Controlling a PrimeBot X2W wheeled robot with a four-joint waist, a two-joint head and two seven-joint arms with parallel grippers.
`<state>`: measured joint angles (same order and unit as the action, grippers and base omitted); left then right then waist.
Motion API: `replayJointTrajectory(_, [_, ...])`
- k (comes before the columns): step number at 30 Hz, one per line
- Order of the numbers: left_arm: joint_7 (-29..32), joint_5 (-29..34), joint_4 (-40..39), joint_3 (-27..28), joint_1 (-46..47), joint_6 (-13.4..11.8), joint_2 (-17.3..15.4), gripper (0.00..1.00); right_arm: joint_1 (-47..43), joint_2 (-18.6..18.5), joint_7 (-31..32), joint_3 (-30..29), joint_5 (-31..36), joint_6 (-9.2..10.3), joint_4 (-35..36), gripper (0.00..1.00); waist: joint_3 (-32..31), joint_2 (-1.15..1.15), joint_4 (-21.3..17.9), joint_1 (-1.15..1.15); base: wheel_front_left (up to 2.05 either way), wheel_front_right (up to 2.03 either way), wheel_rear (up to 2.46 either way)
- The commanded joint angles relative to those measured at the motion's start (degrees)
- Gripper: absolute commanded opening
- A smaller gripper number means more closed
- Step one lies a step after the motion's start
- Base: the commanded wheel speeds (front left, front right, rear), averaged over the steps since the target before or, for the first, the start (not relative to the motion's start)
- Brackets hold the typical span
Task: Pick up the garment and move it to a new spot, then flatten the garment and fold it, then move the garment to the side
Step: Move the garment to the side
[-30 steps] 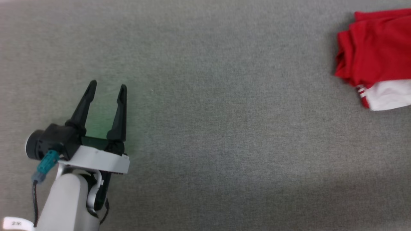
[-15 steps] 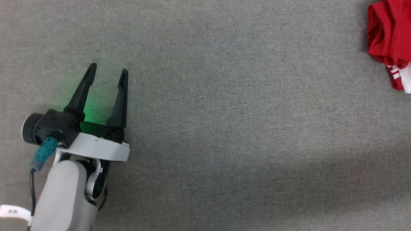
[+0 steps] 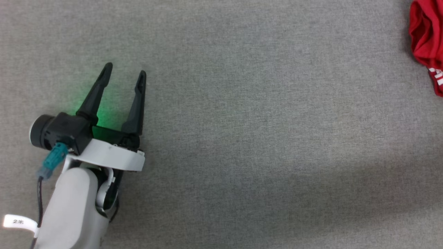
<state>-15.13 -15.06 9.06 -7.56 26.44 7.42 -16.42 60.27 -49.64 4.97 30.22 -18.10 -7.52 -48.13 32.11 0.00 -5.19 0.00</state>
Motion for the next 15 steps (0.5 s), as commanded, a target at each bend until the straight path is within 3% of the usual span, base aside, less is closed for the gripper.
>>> replayJointTrajectory(1, [0.06,-0.35,0.51,-0.11,-0.25,0.07,-0.04,1.0,0.67,0.28,-0.47,-0.38,0.71,0.06,-0.43,0.0,-0.25,0.0,0.27,0.0,0.0,0.0,0.0])
replayJointTrajectory(2, [0.06,-0.39,0.55,-0.17,-0.38,0.07,-0.04,1.0,0.73,0.78,-0.91,-0.59,1.16,0.06,-1.15,0.01,-0.41,0.0,0.41,0.0,0.0,0.0,0.0])
replayJointTrajectory(3, [0.06,-0.43,0.58,-0.26,-0.54,0.07,0.0,1.0,0.76,1.09,-1.43,-0.96,1.64,0.06,-1.8,0.27,-0.65,0.0,0.6,0.0,0.0,0.0,0.0])
replayJointTrajectory(4, [0.06,-0.47,0.62,-0.32,-0.69,0.07,0.04,1.0,0.97,1.2,-2.08,-1.2,2.39,0.06,-2.36,0.43,-0.88,0.0,0.78,0.0,0.0,0.0,0.0])
replayJointTrajectory(5, [0.06,-0.5,0.68,-0.35,-0.85,0.07,0.1,1.0,1.11,1.45,-2.53,-1.36,2.87,0.06,-2.98,0.5,-1.2,0.0,0.97,0.0,0.0,0.0,0.0])
replayJointTrajectory(6, [0.06,-0.57,0.74,-0.35,-0.98,0.07,0.17,1.0,1.22,1.88,-2.92,-1.68,3.28,0.06,-3.62,1.0,-1.56,0.0,1.13,0.0,0.0,0.0,0.0])
replayJointTrajectory(15, [0.04,-0.6,1.33,0.19,-3.01,0.07,0.7,1.0,1.35,4.25,-5.35,-3.31,6.39,0.06,-7.1,1.0,-6.34,0.0,2.32,0.0,0.0,0.0,0.0])
